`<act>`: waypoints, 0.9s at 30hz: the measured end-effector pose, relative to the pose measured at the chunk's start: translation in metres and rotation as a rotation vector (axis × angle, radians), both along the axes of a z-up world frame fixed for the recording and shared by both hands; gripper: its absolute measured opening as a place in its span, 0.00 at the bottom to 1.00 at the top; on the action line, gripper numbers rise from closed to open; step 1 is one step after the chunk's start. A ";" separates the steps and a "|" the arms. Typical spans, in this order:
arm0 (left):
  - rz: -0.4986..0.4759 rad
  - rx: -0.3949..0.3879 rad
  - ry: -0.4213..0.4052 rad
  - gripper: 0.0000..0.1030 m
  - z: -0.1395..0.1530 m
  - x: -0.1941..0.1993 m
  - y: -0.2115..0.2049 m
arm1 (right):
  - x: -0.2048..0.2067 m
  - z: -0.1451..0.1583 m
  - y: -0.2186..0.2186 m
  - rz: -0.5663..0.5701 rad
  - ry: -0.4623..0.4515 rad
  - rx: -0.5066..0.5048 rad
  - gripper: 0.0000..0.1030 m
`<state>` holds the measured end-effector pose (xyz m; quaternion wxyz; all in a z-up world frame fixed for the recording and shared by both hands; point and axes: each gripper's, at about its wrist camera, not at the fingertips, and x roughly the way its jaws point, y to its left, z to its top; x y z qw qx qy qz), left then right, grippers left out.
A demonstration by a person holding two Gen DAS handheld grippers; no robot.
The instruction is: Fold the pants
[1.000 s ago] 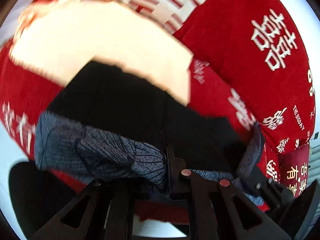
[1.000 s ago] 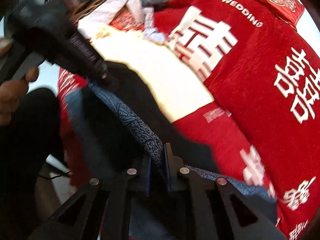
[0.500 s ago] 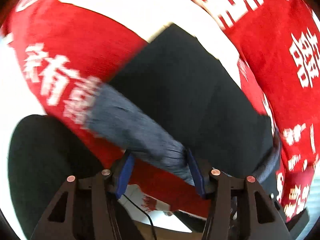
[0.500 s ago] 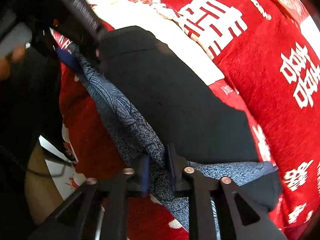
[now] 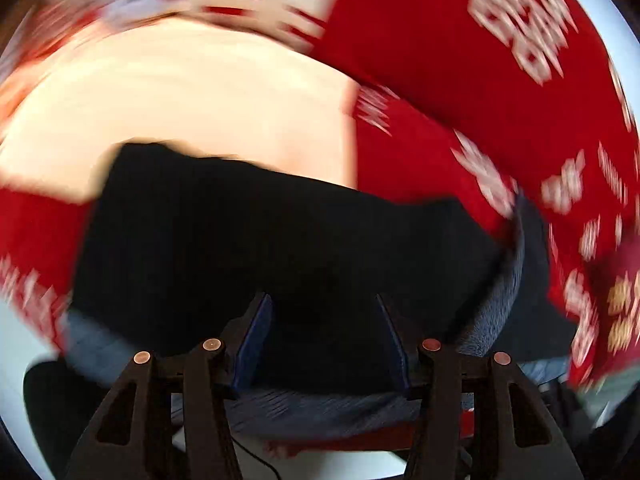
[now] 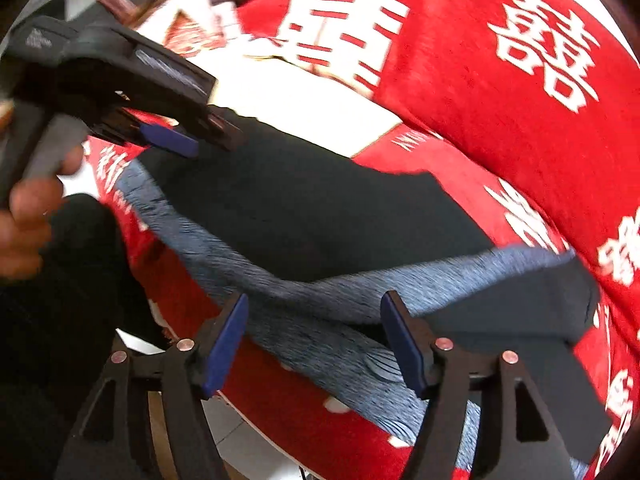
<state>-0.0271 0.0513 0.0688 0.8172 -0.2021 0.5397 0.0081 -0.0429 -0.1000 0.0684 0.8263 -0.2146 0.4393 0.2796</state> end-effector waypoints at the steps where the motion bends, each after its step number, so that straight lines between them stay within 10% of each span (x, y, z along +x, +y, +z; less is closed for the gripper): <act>1: -0.034 0.013 0.024 0.53 -0.006 0.009 -0.013 | 0.003 0.002 -0.006 -0.021 0.006 0.010 0.76; 5: -0.119 0.175 0.030 0.58 -0.016 0.012 -0.037 | 0.028 0.011 -0.043 -0.144 0.009 0.030 0.78; 8: -0.077 0.275 0.083 0.96 -0.023 -0.008 -0.020 | 0.055 0.015 -0.075 -0.266 0.009 0.046 0.79; 12: -0.003 0.142 0.125 0.98 -0.034 -0.033 0.013 | 0.112 0.016 -0.113 -0.460 0.029 0.044 0.80; 20: -0.028 0.227 0.093 0.97 -0.006 -0.023 -0.021 | 0.266 -0.002 -0.158 -0.858 0.111 -0.023 0.82; 27: -0.211 0.282 0.129 0.97 -0.018 0.010 -0.095 | 0.309 -0.062 -0.180 -0.950 0.294 -0.117 0.83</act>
